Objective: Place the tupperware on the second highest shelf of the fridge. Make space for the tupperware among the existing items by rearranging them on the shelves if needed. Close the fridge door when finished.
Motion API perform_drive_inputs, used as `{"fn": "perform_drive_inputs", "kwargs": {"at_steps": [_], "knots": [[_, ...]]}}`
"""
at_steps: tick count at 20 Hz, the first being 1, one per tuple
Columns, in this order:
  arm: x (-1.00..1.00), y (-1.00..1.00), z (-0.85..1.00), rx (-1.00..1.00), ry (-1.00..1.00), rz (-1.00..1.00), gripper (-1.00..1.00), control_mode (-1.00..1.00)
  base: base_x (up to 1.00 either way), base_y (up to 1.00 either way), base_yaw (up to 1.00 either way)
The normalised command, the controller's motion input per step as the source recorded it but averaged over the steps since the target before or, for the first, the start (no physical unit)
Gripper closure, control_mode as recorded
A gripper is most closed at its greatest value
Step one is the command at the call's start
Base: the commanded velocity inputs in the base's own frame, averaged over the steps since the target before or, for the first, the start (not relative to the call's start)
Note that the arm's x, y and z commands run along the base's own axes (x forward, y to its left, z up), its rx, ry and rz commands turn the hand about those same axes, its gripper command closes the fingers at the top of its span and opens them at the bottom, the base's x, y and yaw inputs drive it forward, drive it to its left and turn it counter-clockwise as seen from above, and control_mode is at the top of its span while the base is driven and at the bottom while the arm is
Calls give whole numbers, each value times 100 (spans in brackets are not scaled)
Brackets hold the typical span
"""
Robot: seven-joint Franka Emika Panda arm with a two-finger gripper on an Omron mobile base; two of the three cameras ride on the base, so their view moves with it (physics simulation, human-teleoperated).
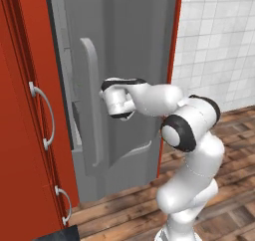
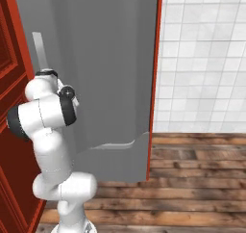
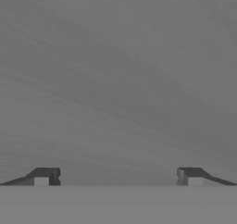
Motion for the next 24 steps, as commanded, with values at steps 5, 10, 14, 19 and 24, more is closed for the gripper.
{"fn": "perform_drive_inputs", "kwargs": {"at_steps": [5, 10, 14, 19, 24], "knots": [[92, 30, 0, -5, 6, -17, -100, -100, 0, 0, 0], [90, 29, -1, -6, 2, -19, -100, -100, 0, 0, 0], [99, 39, -8, -11, 3, -25, -100, -100, 0, 0, 0], [100, 25, -1, -6, 15, -24, -100, -100, 0, 0, 0], [100, 17, 1, -3, 32, -19, -100, -100, 0, 0, 0]]}}
